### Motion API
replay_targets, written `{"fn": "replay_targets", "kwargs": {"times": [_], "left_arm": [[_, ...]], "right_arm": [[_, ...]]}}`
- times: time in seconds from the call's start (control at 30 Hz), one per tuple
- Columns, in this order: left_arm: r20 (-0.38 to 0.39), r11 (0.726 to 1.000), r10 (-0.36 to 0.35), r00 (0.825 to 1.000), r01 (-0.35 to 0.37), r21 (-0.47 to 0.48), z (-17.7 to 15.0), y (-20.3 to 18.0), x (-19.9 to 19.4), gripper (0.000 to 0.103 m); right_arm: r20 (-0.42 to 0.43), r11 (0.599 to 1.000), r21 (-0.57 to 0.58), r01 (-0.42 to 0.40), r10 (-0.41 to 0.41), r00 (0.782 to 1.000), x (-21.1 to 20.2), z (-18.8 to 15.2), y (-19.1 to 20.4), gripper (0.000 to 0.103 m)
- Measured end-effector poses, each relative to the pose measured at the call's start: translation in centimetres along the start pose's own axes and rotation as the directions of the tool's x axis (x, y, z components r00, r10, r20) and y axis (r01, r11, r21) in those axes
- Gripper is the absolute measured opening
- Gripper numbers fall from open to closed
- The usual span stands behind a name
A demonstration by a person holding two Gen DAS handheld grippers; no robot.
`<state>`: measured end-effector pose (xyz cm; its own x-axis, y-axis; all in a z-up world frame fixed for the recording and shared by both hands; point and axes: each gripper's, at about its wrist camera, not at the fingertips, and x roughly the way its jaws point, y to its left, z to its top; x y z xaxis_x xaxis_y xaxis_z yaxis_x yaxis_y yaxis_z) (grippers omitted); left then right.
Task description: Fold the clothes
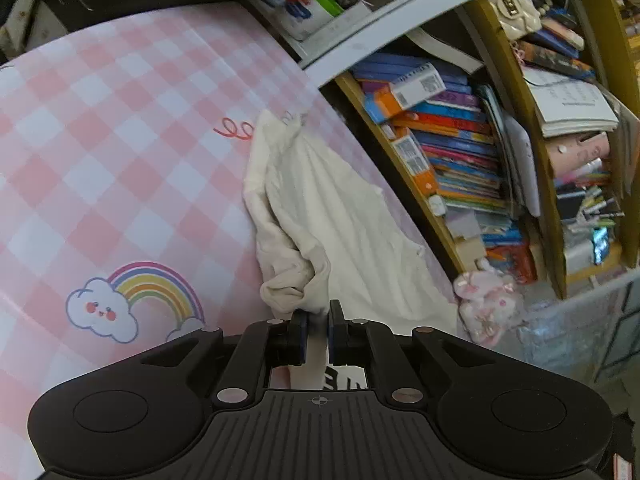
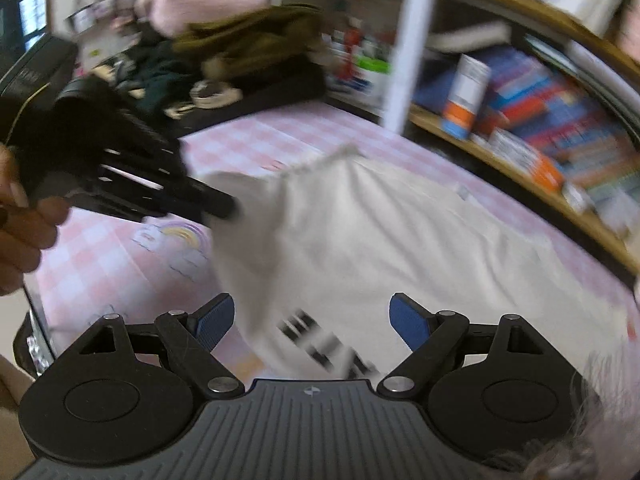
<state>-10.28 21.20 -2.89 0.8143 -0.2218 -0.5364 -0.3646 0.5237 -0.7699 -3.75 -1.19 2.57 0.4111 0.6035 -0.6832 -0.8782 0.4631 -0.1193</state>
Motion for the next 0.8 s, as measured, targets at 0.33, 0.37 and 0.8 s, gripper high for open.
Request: {"fn": "replay_targets", "kwargs": {"times": [0.33, 0.37, 0.8], "left_arm": [[-0.051, 0.998, -0.066, 0.997, 0.065, -0.008, 0.6, 0.2, 0.6, 0.009], [-0.053, 0.997, -0.073, 0.996, 0.071, -0.027, 0.6, 0.5, 0.7, 0.011], [-0.067, 0.954, -0.159, 0.985, 0.135, -0.268, 1.7, 4.1, 2.2, 0.084]], "right_arm": [[-0.004, 0.977, -0.208, -0.054, 0.055, 0.998, 5.3, 3.5, 5.1, 0.07], [-0.018, 0.976, -0.211, -0.057, 0.054, 0.998, 5.9, 3.5, 5.3, 0.051], [-0.054, 0.994, -0.097, -0.05, 0.045, 0.998, 6.6, 3.3, 4.0, 0.004]]}}
